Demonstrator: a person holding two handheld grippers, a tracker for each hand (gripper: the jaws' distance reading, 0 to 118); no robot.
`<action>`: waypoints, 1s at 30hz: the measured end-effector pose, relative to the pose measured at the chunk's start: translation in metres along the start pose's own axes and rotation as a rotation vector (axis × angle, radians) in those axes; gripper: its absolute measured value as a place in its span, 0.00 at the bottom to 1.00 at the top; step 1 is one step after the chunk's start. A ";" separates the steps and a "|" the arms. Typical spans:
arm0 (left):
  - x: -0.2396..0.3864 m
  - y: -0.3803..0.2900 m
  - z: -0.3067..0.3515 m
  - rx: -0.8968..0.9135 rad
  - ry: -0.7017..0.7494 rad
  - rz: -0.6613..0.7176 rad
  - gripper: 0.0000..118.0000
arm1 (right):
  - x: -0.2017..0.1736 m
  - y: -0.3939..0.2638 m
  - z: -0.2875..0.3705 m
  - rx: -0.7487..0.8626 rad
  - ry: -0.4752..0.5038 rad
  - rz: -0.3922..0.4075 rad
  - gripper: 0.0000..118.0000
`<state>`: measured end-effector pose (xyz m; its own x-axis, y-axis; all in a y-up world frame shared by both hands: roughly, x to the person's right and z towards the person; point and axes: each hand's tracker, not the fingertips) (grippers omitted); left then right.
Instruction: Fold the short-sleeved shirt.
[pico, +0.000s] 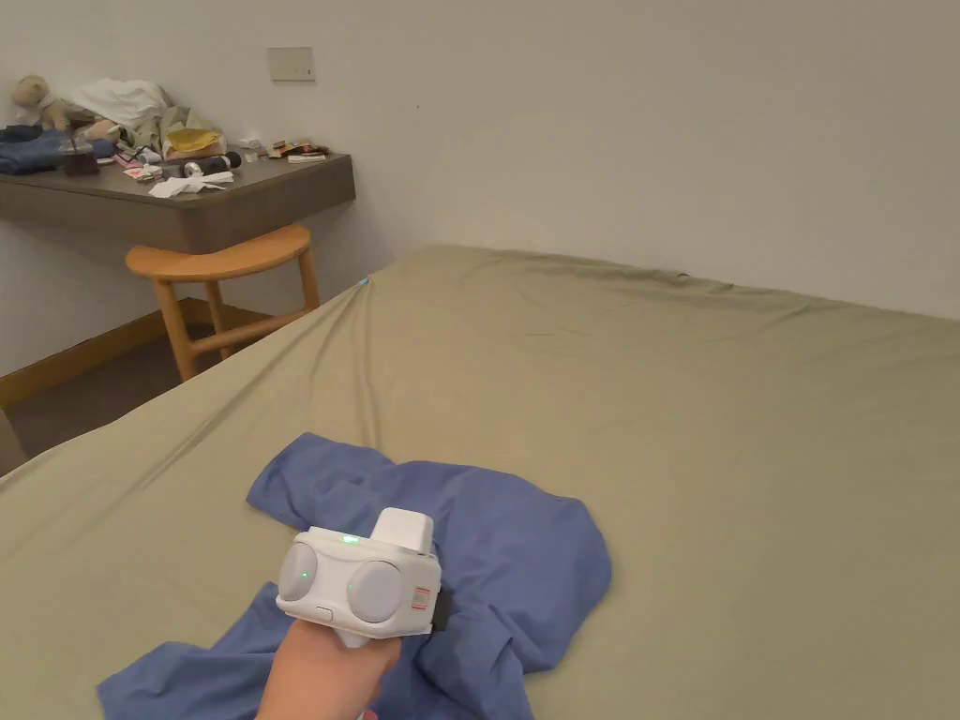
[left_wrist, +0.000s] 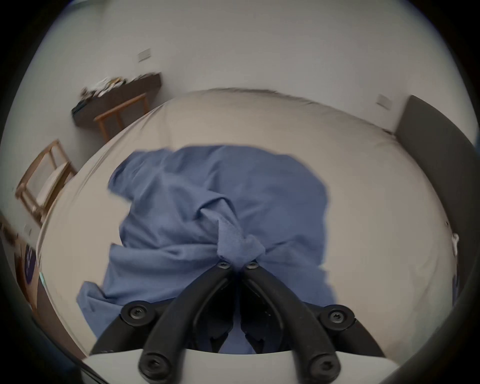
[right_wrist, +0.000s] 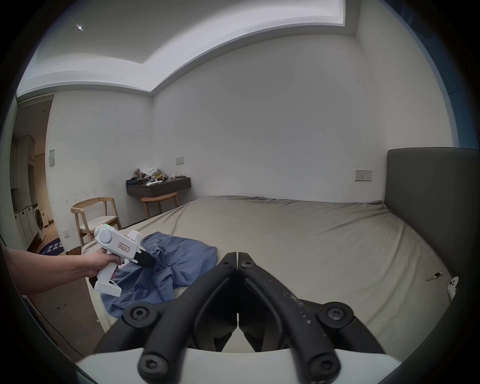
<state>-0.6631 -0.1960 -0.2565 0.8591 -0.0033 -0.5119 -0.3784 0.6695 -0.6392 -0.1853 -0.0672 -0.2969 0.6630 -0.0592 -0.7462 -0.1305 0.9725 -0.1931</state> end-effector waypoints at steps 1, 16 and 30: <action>0.022 0.004 0.010 0.026 0.002 -0.049 0.01 | 0.005 0.002 0.010 0.010 -0.021 0.001 0.01; 0.464 -0.053 0.107 0.111 -0.576 -0.529 0.01 | 0.122 -0.001 0.199 0.075 -0.327 -0.074 0.01; 0.514 -0.109 0.102 0.079 -0.647 -0.513 1.00 | 0.167 -0.020 0.237 0.072 -0.381 -0.135 0.01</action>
<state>-0.1454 -0.1950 -0.3919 0.9561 0.0892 0.2791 0.1193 0.7517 -0.6487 0.1030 -0.0430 -0.2668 0.8981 -0.1126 -0.4250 0.0193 0.9758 -0.2176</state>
